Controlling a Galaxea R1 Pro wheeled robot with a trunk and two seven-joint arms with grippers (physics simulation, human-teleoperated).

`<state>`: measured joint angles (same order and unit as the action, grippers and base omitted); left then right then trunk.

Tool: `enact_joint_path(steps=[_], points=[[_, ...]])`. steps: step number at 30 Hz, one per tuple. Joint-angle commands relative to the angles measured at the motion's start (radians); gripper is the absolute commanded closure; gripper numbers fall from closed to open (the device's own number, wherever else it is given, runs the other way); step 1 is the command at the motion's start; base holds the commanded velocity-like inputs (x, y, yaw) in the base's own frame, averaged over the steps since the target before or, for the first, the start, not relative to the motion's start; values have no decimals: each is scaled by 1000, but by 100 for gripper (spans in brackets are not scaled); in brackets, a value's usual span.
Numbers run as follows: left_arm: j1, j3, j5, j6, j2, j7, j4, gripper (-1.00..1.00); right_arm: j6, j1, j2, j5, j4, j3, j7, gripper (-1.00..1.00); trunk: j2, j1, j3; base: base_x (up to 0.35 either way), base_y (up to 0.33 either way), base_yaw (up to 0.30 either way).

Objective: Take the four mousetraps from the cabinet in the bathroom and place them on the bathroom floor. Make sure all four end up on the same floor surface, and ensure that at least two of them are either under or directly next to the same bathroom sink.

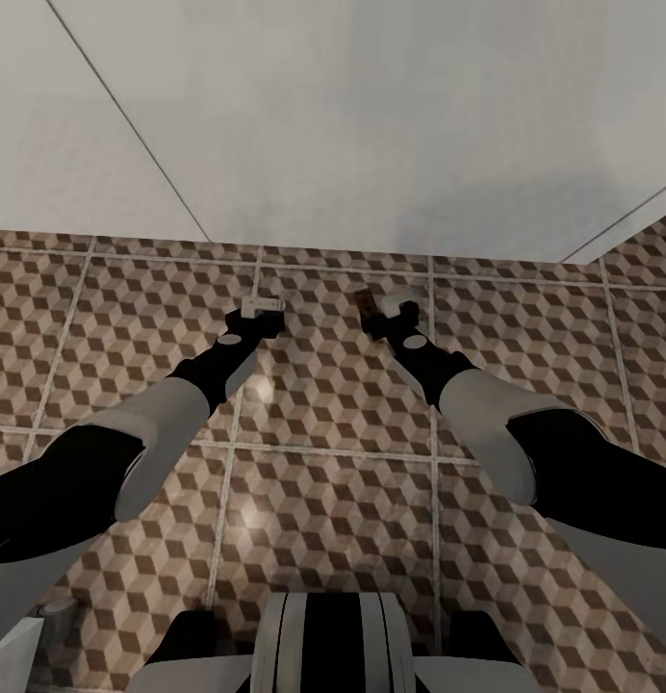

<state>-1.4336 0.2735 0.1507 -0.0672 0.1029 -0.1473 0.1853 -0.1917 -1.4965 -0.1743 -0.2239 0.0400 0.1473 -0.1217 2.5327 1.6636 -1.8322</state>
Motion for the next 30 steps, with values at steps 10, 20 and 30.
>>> enact_joint_path(steps=[10,20,30], points=[[-1,9,10,-5,3,-5,-1,-100,-2,-1,0,-3,-2,8,-7,-100,0,0,0,0,0,0],[-1,9,10,-4,4,-5,-1,-100,-2,-1,0,-3,-2,8,-7,-100,0,0,0,-11,0,0],[-1,9,10,-5,4,-5,-2,-100,-2,-1,0,-3,-2,8,-7,-100,0,0,0,-257,0,0]])
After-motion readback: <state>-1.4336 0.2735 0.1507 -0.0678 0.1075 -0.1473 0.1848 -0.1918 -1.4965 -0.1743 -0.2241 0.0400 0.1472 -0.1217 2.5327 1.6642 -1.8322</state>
